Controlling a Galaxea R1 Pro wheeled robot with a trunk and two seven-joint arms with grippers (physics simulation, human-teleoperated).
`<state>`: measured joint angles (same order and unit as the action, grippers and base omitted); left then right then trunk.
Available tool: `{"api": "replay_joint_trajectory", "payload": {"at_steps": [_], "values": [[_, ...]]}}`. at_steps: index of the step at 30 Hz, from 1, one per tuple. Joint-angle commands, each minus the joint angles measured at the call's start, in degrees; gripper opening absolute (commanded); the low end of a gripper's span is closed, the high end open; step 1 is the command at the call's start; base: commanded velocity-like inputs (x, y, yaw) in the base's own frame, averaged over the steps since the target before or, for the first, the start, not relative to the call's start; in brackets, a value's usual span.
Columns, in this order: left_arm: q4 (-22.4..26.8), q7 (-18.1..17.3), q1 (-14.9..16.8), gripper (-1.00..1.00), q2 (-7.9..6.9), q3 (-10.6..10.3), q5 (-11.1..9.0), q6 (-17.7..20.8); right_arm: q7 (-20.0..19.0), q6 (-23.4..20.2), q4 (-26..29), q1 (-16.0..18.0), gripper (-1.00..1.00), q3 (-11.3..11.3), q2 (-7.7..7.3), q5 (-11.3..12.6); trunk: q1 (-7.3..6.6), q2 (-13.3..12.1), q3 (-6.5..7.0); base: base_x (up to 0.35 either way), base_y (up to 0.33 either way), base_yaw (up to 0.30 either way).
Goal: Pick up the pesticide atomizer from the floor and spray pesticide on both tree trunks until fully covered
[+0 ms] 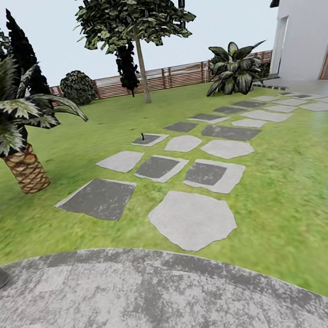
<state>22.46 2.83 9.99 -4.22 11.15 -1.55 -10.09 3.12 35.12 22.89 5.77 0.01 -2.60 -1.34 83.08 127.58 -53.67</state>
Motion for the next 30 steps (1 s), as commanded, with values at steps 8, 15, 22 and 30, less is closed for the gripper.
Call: {"api": "replay_joint_trajectory", "payload": {"at_steps": [8,15,22,30], "values": [[0.0,0.1,0.0,1.0,0.01,0.0,-0.2,-0.2,0.2,0.2,0.0,0.0,1.0,0.0,-0.04,-0.2,0.02,0.0,-0.06,0.339,0.0,0.0],[0.0,0.1,0.0,1.0,0.01,0.0,-0.2,-0.2,0.2,0.2,-0.1,0.0,1.0,-0.1,-0.04,-0.2,0.02,0.0,-0.06,0.339,0.0,0.0],[0.0,0.1,0.0,1.0,0.01,0.0,-0.2,-0.2,0.2,0.2,-0.1,0.0,1.0,-0.1,-0.04,-0.2,0.02,0.0,-0.06,0.339,0.0,0.0],[0.0,0.1,0.0,1.0,0.01,0.0,-0.2,-0.2,0.2,0.2,0.0,0.0,1.0,-0.1,-0.04,-0.2,0.02,0.0,-0.06,0.339,0.0,0.0]]}}
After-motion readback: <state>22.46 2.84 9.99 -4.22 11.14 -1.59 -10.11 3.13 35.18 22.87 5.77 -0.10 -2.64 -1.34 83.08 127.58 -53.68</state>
